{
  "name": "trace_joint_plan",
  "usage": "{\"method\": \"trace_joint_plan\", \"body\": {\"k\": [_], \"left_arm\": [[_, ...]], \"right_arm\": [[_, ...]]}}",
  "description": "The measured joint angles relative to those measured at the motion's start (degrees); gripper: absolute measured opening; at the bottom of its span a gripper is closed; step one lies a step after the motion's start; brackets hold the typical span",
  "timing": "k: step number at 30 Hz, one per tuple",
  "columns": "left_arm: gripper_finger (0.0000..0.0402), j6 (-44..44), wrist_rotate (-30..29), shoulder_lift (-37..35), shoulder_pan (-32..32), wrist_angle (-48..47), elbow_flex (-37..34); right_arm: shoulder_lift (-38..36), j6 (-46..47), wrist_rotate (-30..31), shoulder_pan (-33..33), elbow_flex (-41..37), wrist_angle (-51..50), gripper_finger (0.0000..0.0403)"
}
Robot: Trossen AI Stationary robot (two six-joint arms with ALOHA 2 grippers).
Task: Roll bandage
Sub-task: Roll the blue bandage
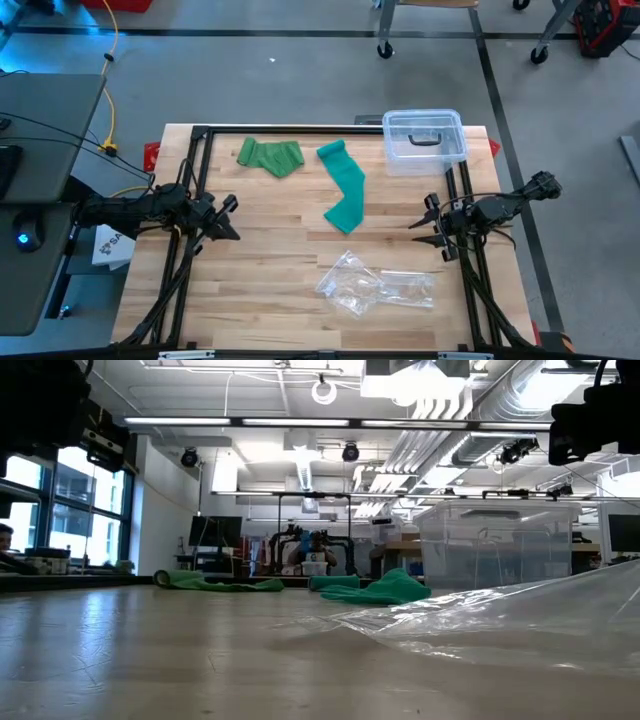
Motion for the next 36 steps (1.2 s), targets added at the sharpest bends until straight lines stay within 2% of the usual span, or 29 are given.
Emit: {"method": "trace_joint_plan", "body": {"k": [3, 7, 12, 15, 17, 20, 26, 29, 32, 34, 36], "left_arm": [[0.0001, -0.65, -3.28, 0.01, 0.0, 0.02, 0.0], [0.0001, 0.46, -10.71, -0.01, 0.0, 0.11, 0.0], [0.0001, -0.44, -19.58, 0.01, 0.0, 0.11, 0.0], [0.0001, -0.73, -24.05, 0.01, 0.01, 0.08, 0.0], [0.0001, -0.73, -27.02, 0.08, 0.0, 0.06, 0.02], [0.0001, -0.85, -30.3, 0.08, 0.02, 0.06, 0.0], [0.0001, -3.84, -32.88, 0.09, 0.02, 0.16, 0.0], [0.0001, -3.79, -33.76, 0.1, 0.02, 0.15, 0.0], [0.0001, -4.13, -34.8, 0.1, 0.02, 0.14, 0.0], [0.0001, -5.15, -35.94, 0.1, 0.02, 0.17, 0.0], [0.0001, -5.34, -37.51, 0.1, 0.02, 0.25, 0.0]], "right_arm": [[-0.01, -0.01, 0.0, 0.0, 0.01, 0.01, 0.0141], [0.0, -0.44, 0.01, -0.01, 0.02, -0.01, 0.0141], [0.0, -19.13, 0.09, -0.01, 0.02, 0.01, 0.0141], [-0.05, -23.63, 1.68, 0.0, 0.34, -0.27, 0.0141], [0.02, -29.41, 3.64, -0.01, 0.5, 2.79, 0.0141], [-0.04, -33.18, 2.71, -0.01, 0.74, 7.79, 0.0141], [0.0, -32.33, -2.77, -0.01, 0.78, 20.84, 0.0141], [0.0, -25.28, -8.65, -0.01, 0.78, 27.79, 0.0141], [0.02, -26.51, -10.8, -0.23, 0.79, 34.28, 0.0141], [0.1, -23.27, -9.66, -0.44, 0.86, 38.97, 0.0141], [0.35, -13.45, -0.67, -1.08, 1.96, 40.62, 0.0141]]}}
